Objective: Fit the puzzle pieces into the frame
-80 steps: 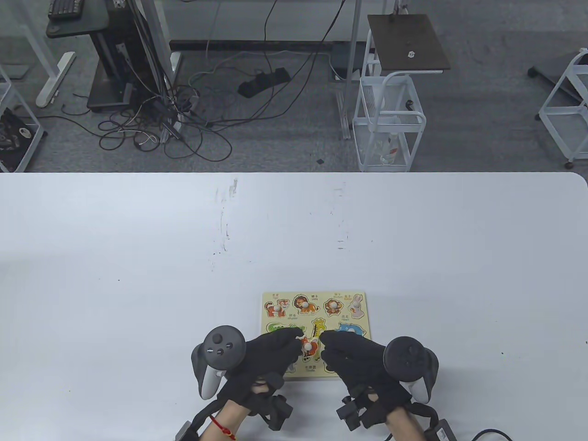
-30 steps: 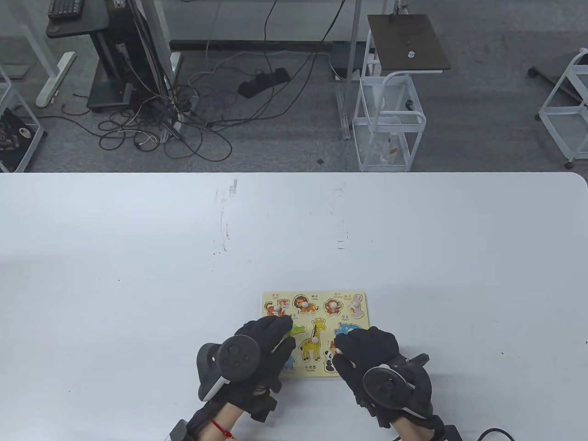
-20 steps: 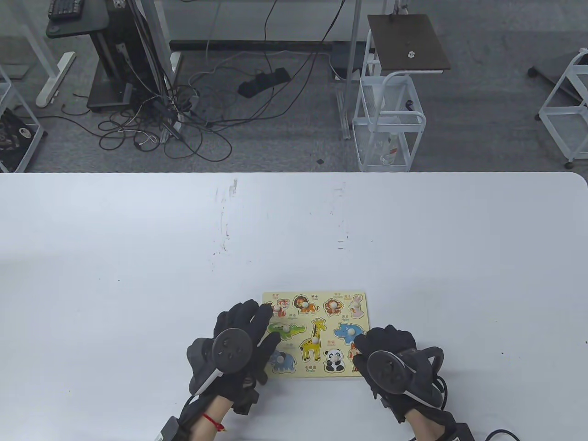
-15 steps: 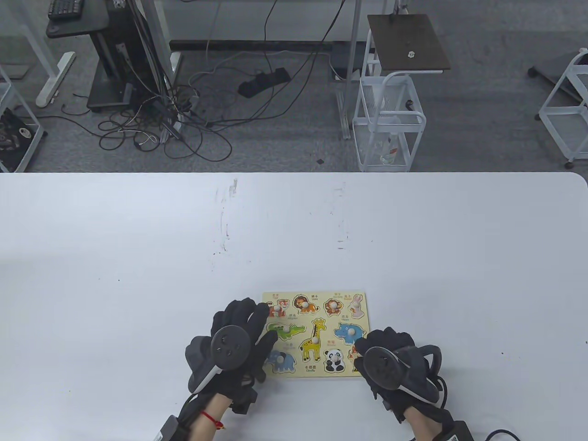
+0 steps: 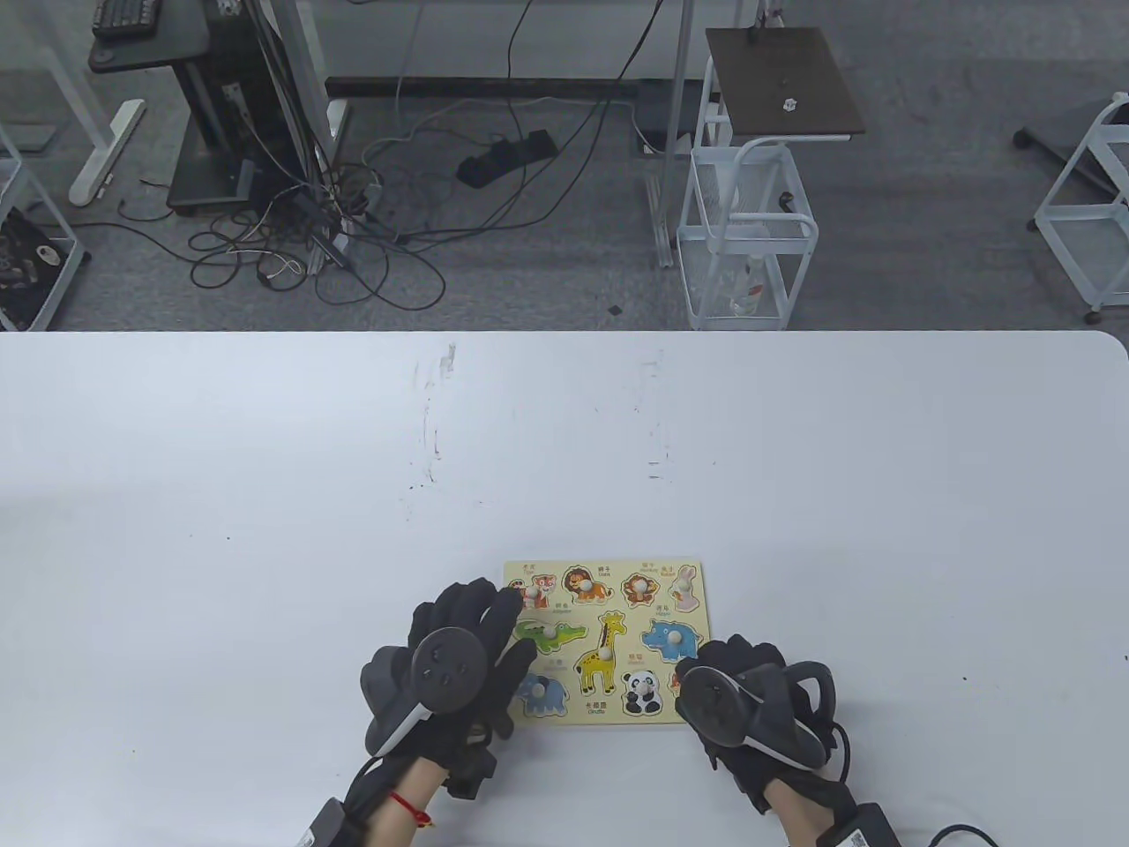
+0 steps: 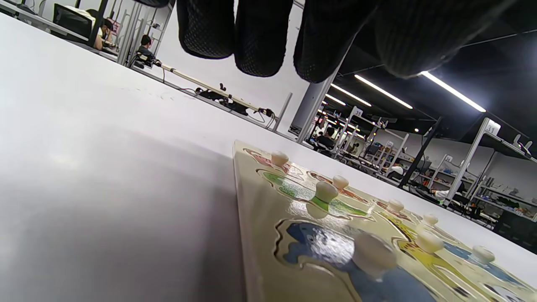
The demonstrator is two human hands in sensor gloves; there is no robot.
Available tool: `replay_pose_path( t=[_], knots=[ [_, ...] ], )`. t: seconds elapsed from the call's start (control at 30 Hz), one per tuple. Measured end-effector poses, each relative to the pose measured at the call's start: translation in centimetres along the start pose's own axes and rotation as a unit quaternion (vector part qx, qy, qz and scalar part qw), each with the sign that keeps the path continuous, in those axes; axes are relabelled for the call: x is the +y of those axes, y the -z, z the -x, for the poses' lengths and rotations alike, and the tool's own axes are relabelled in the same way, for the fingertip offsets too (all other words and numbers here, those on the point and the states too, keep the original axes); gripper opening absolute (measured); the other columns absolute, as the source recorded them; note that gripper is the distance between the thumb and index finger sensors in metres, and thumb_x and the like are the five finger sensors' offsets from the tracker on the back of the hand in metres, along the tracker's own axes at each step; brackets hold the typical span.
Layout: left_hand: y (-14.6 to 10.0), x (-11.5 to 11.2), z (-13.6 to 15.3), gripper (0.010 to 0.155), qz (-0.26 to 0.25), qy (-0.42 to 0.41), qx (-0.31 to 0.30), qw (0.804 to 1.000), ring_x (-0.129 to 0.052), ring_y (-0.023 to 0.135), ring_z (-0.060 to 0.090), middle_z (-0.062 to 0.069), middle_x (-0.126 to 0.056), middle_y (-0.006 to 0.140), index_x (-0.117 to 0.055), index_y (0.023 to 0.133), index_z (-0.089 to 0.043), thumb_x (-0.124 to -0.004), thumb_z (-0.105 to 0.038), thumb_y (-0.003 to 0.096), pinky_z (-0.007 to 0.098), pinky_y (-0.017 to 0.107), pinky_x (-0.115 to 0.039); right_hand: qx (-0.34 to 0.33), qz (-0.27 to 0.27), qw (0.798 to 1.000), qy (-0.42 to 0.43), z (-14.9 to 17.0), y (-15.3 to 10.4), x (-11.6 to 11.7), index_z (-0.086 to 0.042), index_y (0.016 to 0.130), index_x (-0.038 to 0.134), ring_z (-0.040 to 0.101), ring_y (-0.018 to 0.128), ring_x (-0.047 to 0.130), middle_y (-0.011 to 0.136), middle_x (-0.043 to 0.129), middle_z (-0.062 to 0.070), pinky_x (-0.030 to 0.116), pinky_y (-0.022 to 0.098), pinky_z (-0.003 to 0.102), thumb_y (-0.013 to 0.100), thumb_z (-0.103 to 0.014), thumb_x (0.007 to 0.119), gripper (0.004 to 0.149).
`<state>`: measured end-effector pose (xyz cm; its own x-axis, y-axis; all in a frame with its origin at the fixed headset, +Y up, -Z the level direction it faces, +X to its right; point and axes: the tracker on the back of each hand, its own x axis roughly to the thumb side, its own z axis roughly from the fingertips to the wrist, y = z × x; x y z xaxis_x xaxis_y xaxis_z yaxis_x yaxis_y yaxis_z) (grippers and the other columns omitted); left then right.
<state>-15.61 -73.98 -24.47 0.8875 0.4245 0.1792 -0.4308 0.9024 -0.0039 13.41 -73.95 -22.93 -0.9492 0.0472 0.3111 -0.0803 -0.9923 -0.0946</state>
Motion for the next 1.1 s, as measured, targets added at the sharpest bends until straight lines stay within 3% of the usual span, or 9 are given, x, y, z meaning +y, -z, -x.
replay_pose_path(
  t=[0.57,0.77,1.0,1.1],
  knots=[
    [0.0,-0.2,-0.2,0.062,0.009,0.005,-0.002,1.0,-0.067,0.104,0.043,0.012,-0.066,0.113,-0.072,0.102,-0.031,-0.076,-0.056,0.0454,0.062,0.076,-0.043,0.011,-0.027,1.0,-0.007,0.0,0.0,-0.1,-0.018,0.07,0.1,0.033,0.046,0.101,0.068,0.1,0.008,0.08,0.047,0.058,0.032,-0.041,0.097,0.045],
    [-0.2,0.1,-0.2,0.064,0.004,0.004,0.0,1.0,-0.065,0.105,0.043,0.012,-0.058,0.116,-0.069,0.104,-0.031,-0.076,-0.056,0.0454,0.061,0.076,-0.044,0.036,-0.051,0.998,0.024,0.6,-0.2,-0.6,-0.015,0.083,0.09,0.037,0.054,0.098,0.078,0.093,0.011,0.075,0.051,0.061,0.034,-0.056,0.087,0.064],
    [-0.3,0.5,0.2,0.064,0.001,-0.006,0.002,1.0,-0.066,0.105,0.041,0.012,-0.059,0.115,-0.069,0.104,-0.031,-0.076,-0.056,0.0454,0.059,0.077,-0.045,0.044,0.014,0.993,0.105,1.3,-0.7,-2.6,-0.019,0.091,0.082,0.04,0.06,0.095,0.087,0.086,0.013,0.073,0.052,0.062,0.035,-0.06,0.082,0.07],
    [-0.2,0.6,0.4,0.066,0.008,-0.018,-0.007,1.0,-0.064,0.107,0.04,0.012,-0.053,0.118,-0.068,0.105,-0.032,-0.074,-0.059,0.0447,0.058,0.077,-0.044,0.041,0.052,0.988,0.139,1.7,-1.0,-3.1,-0.021,0.094,0.079,0.044,0.069,0.091,0.092,0.082,0.013,0.072,0.053,0.063,0.035,-0.061,0.081,0.071]
  ],
)
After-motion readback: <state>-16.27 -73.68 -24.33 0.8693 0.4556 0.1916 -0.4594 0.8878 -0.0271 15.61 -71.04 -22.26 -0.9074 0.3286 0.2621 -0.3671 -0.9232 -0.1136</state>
